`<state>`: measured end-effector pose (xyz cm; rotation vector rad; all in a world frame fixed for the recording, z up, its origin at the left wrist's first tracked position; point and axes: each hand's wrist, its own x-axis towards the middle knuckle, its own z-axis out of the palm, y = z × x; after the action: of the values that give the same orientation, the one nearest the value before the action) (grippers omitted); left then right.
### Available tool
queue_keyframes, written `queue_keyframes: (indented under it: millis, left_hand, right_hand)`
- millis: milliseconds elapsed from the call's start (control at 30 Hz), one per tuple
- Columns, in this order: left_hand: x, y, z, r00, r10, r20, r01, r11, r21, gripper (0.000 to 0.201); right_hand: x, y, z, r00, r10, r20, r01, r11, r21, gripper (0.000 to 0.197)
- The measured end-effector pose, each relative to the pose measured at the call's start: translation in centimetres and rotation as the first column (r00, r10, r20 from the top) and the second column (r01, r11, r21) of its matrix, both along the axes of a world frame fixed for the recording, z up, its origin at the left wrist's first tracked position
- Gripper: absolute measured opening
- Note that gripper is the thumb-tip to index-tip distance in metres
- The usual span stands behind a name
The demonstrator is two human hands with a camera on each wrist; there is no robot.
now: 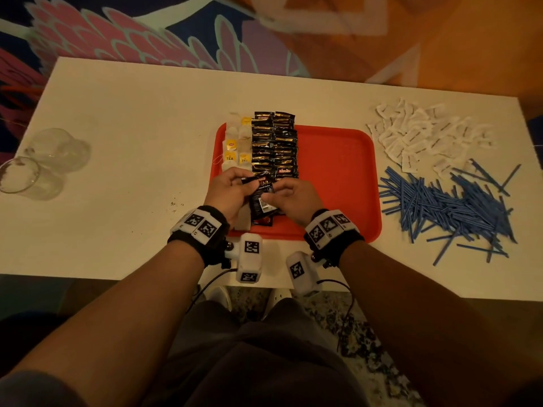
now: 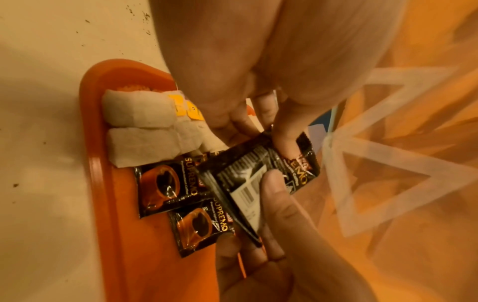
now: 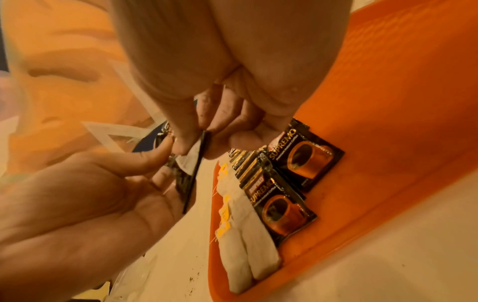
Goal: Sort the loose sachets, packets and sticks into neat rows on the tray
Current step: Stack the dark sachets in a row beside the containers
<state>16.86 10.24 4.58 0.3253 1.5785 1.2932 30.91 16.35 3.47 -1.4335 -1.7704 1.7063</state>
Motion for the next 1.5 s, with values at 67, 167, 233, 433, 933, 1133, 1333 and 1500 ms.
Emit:
queue_keyframes:
  millis: [67, 167, 233, 433, 933, 1133, 1333, 1500]
  left_hand:
    - [0.2, 0.0, -0.3, 0.998, 0.011, -0.066, -0.014, 0.999, -0.038, 0.020]
    - [0.9, 0.4, -1.1, 0.934, 0.013, -0.357, -0.069, 0.987, -0.145, 0.022]
    - [1.7, 0.6, -0.7, 0.937, -0.022, -0.348, -0.038, 0.985, -0.166, 0.032]
    - [2.7, 1.6, 0.0, 0.971, -0.007, -0.240, -0.039, 0.982, -0.183, 0.011]
    - [3.2, 1.7, -1.1, 0.987, -0.162, -0.014, 0.156, 0.971, -0.183, 0.020]
    - [3.6, 1.9, -2.6, 0.966, -0.151, -0.211, 0.103, 0.969, -0.223, 0.011]
    - [1.8, 0.9, -3.5, 0.747, -0.282, -0.602, 0.111, 0.946, -0.305, 0.009]
    - [1.0, -0.2, -5.4, 0.452, -0.547, -0.705, 0.256, 0.836, -0.486, 0.020]
  right_hand:
    - [0.3, 0.0, -0.1, 1.000, -0.028, -0.005, 0.028, 1.000, -0.012, 0.017]
    - [0.7, 0.2, -0.2, 0.993, -0.072, 0.092, 0.061, 0.991, 0.118, 0.014]
    - [0.8, 0.0, -0.2, 0.985, -0.070, 0.156, 0.029, 0.968, 0.250, 0.016]
    - [1.0, -1.1, -0.1, 0.986, 0.102, 0.133, -0.146, 0.914, 0.379, 0.010]
    - [4.0, -0.1, -1.9, 0.963, 0.056, 0.265, -0.093, 0.987, 0.129, 0.011]
    - [4.2, 0.2, -2.1, 0.946, 0.166, 0.277, -0.206, 0.970, 0.125, 0.020]
    - [5.7, 1.4, -3.5, 0.880, 0.186, 0.437, -0.208, 0.978, 0.001, 0.028]
    - [5.1, 2.1, -5.3, 0.813, 0.166, 0.559, -0.183, 0.983, -0.026, 0.020]
